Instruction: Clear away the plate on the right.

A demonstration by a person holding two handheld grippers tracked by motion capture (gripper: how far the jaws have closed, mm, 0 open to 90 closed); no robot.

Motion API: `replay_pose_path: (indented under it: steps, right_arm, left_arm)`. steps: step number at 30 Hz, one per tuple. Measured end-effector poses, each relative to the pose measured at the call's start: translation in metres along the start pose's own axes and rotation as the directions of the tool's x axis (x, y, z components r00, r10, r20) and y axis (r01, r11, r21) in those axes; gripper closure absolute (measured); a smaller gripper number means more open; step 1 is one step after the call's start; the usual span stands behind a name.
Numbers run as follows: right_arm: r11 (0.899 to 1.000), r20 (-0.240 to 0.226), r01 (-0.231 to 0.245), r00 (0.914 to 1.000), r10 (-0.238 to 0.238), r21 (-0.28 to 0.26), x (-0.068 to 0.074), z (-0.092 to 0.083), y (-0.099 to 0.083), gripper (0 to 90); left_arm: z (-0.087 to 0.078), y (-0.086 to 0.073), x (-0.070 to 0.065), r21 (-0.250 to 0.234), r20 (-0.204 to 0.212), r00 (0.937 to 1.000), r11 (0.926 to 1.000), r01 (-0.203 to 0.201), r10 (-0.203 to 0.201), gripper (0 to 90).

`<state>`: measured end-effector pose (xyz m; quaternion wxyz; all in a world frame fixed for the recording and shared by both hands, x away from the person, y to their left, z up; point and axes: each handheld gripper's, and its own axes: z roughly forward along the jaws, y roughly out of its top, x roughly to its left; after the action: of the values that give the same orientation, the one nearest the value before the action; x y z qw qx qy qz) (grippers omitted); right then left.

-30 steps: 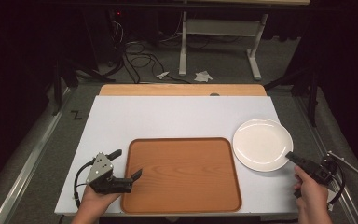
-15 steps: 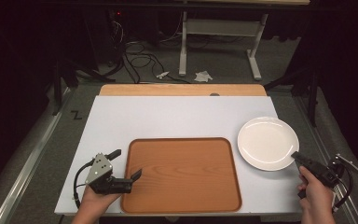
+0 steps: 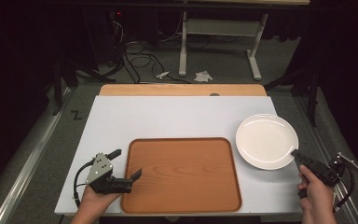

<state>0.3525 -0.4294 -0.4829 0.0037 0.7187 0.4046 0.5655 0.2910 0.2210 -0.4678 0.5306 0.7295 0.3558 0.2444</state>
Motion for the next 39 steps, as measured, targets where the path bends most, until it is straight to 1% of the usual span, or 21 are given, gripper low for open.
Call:
replay_pose_path:
  steps: [1, 5, 7, 8, 16, 19, 26, 28, 31, 39]
  right_arm:
    - [1.0, -0.006, -0.004, 1.0, 0.004, 0.003, 0.002, 0.0, 0.0, 89.4]
    - [1.0, -0.024, 0.013, 0.9996, -0.013, 0.002, 0.007, 0.001, -0.002, 89.3]
    - [1.0, -0.036, 0.013, 0.9993, -0.013, 0.007, 0.008, 0.001, -0.003, 89.3]
    - [1.0, -0.041, 0.006, 0.9992, -0.005, 0.012, 0.009, 0.001, -0.003, 89.3]
    - [0.999, -0.082, 0.02, 0.9965, -0.017, 0.041, 0.017, 0.006, -0.008, 89.2]
    - [0.997, -0.096, 0.041, 0.9947, -0.035, 0.059, 0.021, 0.009, -0.011, 89.1]
    - [0.993, -0.118, 0.068, 0.9914, -0.056, 0.1, 0.032, 0.019, -0.02, 89.3]
    - [0.99, -0.136, 0.068, 0.9894, -0.051, 0.121, 0.035, 0.023, -0.024, 89.3]
    - [0.988, -0.15, 0.061, 0.9879, -0.04, 0.142, 0.039, 0.026, -0.029, 89.4]
    - [0.974, -0.162, 0.115, 0.9833, -0.083, 0.195, 0.054, 0.036, -0.041, 89.3]
  left_arm:
    - [0.0, 0.0, 0.0, 0.0, 0.0, 1.0, 1.0, -0.001, 0.001, 2.3]
    - [-0.001, 0.0, 0.0, 0.003, -0.002, 1.0, 1.0, -0.007, 0.007, 2.2]
    - [-0.001, 0.0, 0.0, 0.0, -0.004, 1.0, 1.0, -0.008, 0.008, 2.3]
    - [-0.001, 0.001, 0.0, -0.001, -0.004, 1.0, 1.0, -0.008, 0.008, 2.3]
    - [-0.002, 0.001, 0.0, -0.002, -0.005, 0.9999, 0.9999, -0.012, 0.012, 2.2]
    - [-0.002, 0.001, 0.0, -0.002, -0.006, 0.9999, 0.9999, -0.013, 0.013, 2.2]
    - [-0.003, 0.002, 0.001, -0.003, -0.005, 0.9998, 0.9999, -0.017, 0.017, 2.3]
    - [-0.003, 0.002, 0.001, -0.006, -0.007, 0.9999, 0.9999, -0.015, 0.015, 2.2]
    - [-0.004, 0.002, 0.002, -0.006, -0.008, 0.9999, 0.9999, -0.014, 0.014, 2.3]
    - [-0.003, 0.002, 0.001, -0.005, -0.008, 0.9998, 0.9999, -0.016, 0.016, 2.2]
